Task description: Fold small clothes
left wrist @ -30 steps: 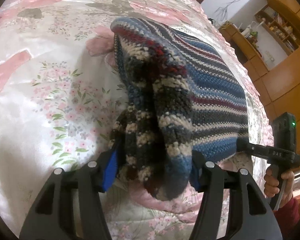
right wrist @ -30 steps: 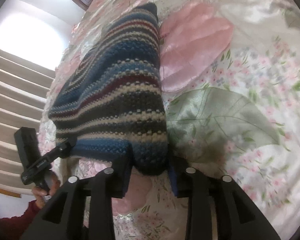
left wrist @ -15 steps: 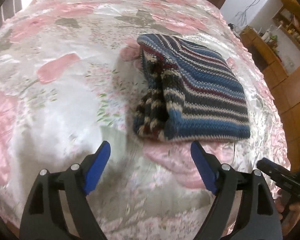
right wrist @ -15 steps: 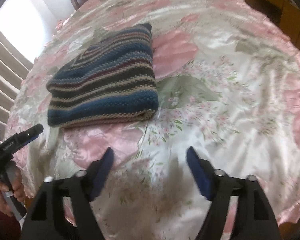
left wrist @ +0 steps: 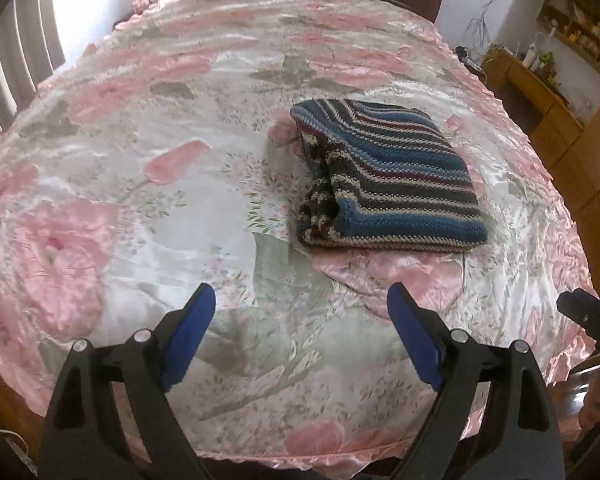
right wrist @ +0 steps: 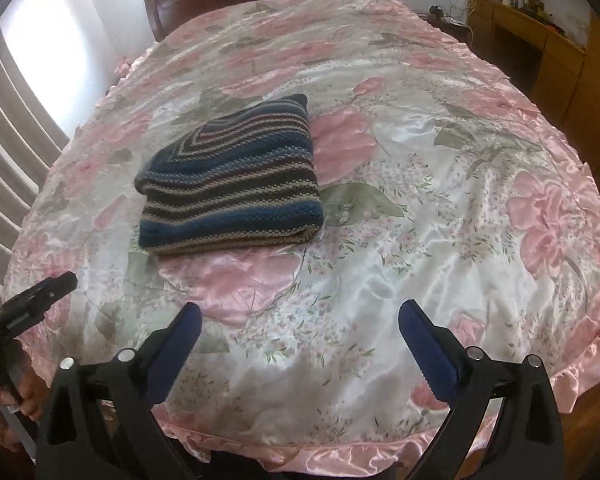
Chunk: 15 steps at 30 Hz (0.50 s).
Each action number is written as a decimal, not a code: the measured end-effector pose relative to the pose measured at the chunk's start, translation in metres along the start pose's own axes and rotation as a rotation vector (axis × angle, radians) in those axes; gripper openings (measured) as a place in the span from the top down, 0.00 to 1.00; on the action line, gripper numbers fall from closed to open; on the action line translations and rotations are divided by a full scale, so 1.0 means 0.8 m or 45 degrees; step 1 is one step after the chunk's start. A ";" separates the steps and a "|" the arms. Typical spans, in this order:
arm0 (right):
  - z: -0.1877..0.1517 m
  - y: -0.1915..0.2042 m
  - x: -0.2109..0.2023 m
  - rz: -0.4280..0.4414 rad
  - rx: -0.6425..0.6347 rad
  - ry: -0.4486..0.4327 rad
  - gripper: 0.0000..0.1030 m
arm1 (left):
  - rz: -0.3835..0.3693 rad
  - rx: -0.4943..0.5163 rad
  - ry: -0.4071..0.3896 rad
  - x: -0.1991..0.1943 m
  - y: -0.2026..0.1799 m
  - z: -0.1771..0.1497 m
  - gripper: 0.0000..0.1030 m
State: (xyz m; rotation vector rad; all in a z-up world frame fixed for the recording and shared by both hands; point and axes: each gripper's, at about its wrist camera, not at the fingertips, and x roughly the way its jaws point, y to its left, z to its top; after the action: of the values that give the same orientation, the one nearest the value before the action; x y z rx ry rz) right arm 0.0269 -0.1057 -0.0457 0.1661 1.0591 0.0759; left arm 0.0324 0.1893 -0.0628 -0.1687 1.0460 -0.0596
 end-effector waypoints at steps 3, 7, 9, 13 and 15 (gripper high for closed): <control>-0.005 0.006 -0.011 0.006 -0.003 -0.003 0.04 | 0.014 0.016 -0.025 -0.019 -0.003 -0.005 0.14; -0.009 0.016 -0.024 0.008 -0.030 -0.017 0.04 | 0.019 0.021 -0.043 -0.039 -0.004 -0.010 0.14; -0.011 0.019 -0.029 0.003 -0.038 -0.022 0.04 | 0.023 0.019 -0.054 -0.046 -0.005 -0.012 0.13; -0.015 0.025 -0.041 0.011 -0.049 -0.034 0.04 | 0.033 0.019 -0.062 -0.058 -0.006 -0.019 0.13; -0.017 0.027 -0.046 0.010 -0.055 -0.042 0.04 | 0.044 0.017 -0.066 -0.062 -0.006 -0.023 0.13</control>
State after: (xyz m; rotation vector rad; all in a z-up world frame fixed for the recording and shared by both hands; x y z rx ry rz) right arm -0.0021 -0.0879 -0.0169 0.1323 1.0235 0.1026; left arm -0.0078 0.1890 -0.0287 -0.1392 0.9964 -0.0312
